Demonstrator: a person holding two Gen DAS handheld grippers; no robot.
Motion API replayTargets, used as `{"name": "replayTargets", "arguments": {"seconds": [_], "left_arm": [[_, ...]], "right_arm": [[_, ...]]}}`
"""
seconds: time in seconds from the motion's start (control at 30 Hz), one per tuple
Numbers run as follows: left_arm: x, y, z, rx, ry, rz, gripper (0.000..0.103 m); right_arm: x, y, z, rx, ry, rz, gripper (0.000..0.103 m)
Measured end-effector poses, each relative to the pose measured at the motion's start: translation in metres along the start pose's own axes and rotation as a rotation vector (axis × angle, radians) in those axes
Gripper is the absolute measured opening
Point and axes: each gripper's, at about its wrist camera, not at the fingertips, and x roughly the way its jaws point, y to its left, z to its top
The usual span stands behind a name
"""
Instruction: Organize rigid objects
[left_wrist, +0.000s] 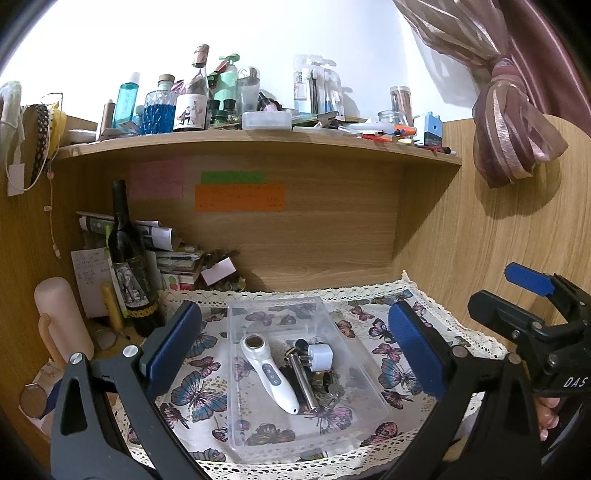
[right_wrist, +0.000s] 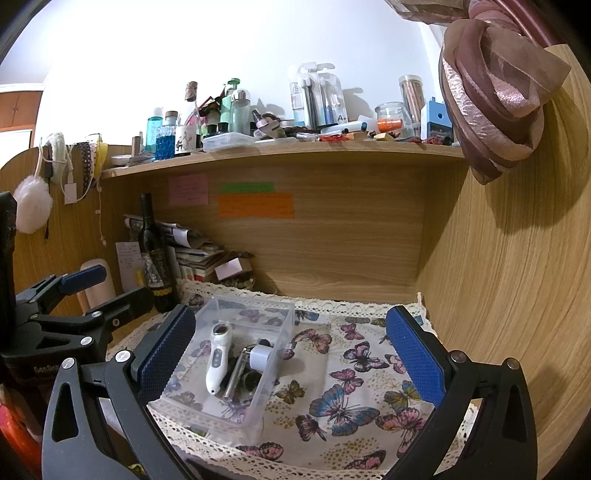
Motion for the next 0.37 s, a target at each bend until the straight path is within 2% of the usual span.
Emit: {"name": "replayTargets", "arguments": {"seconds": [0.37], "left_arm": [[0.0036,0.0024,-0.0019,-0.01,0.02,-0.013,0.103]], "right_arm": [[0.0049,0.0042,-0.0019,0.006,0.014,-0.002,0.103]]}}
